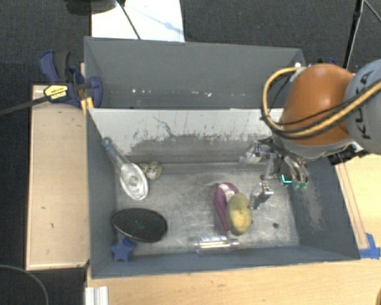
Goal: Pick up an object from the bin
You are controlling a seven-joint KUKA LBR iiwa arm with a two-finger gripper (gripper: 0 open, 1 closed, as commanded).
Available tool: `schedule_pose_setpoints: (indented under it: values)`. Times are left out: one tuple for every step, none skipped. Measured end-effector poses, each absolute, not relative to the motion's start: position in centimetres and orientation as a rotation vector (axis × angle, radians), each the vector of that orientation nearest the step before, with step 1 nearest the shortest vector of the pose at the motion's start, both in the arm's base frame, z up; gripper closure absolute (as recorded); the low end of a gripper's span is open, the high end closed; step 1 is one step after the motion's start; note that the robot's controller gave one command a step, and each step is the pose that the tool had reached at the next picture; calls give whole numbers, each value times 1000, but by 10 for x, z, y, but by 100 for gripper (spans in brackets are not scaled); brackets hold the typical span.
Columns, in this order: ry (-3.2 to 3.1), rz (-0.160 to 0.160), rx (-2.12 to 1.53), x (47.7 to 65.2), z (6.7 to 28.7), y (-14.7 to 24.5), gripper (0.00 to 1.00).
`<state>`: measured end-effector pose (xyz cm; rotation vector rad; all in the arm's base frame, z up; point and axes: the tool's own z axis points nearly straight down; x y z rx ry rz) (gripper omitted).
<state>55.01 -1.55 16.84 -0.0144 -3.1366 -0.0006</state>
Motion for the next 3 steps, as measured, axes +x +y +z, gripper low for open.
schedule_pose_setpoints:
  values:
    - [-3136,10,390,528,99,10,0]
    - [-3002,5,925,529,76,21,0]
    - [-3008,1,924,530,76,23,100]
